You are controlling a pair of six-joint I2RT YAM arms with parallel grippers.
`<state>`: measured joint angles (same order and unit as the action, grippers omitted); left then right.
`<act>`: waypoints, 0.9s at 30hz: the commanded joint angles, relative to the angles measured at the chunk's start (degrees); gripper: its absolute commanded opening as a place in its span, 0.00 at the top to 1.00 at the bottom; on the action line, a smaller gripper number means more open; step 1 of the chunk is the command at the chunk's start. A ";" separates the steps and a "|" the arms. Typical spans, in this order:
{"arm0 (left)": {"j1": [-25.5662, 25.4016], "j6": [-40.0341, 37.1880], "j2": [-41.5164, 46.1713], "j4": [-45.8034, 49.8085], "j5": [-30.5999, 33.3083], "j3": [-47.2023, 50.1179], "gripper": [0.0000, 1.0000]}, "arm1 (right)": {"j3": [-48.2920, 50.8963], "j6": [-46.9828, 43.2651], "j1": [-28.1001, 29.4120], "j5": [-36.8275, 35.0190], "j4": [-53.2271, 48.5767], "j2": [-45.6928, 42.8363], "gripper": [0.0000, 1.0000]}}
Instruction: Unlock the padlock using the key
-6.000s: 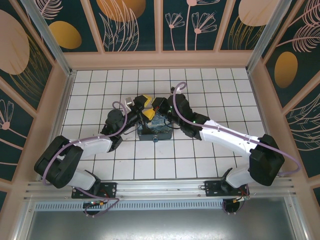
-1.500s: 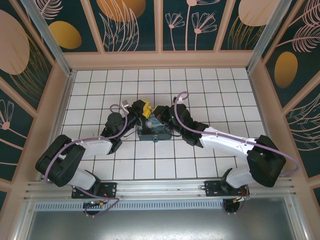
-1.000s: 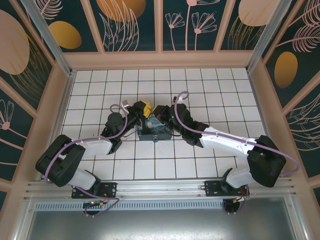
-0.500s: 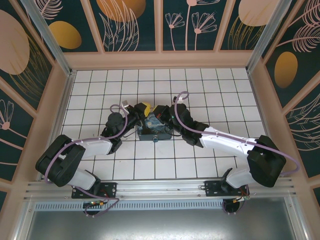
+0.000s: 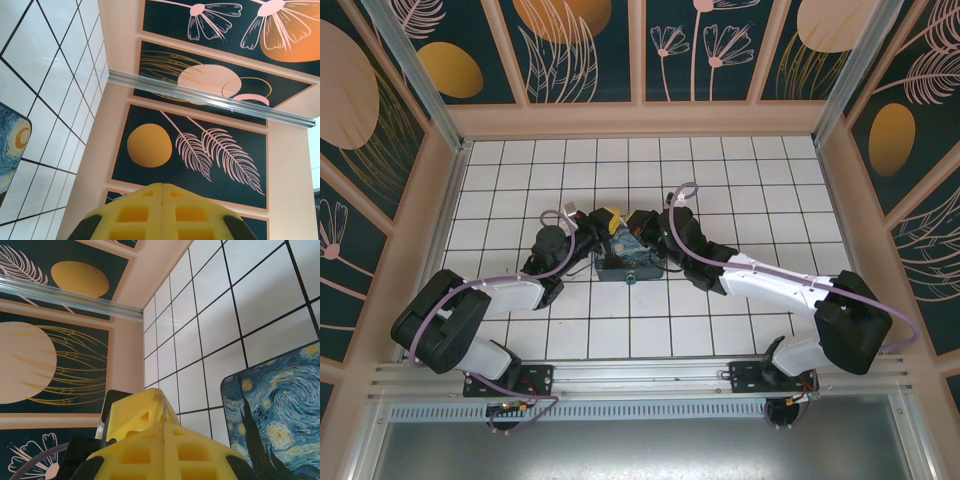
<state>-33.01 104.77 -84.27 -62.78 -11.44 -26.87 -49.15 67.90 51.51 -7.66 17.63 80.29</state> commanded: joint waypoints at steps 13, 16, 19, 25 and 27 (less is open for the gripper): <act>-0.38 -1.50 -0.06 0.22 0.46 0.23 0.65 | -4.71 -1.45 -0.27 0.10 0.56 -0.40 1.00; -0.33 -1.35 -0.20 0.28 0.28 -0.02 0.57 | -5.48 -1.54 -0.18 0.60 0.71 0.53 1.00; -0.30 -1.15 -0.19 0.13 0.36 -0.02 0.49 | -6.18 -1.54 -0.09 0.98 0.83 1.28 1.00; -0.30 -0.48 -0.28 -0.61 0.37 -0.29 0.39 | -6.84 -1.21 0.04 1.43 1.17 2.37 1.00; -0.34 -0.02 -0.49 -1.40 0.29 -0.30 0.36 | -7.05 -1.06 0.08 1.73 1.43 2.83 1.00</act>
<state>-33.01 104.09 -84.27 -62.37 -11.46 -26.85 -54.24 67.61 51.48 -6.94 17.65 82.19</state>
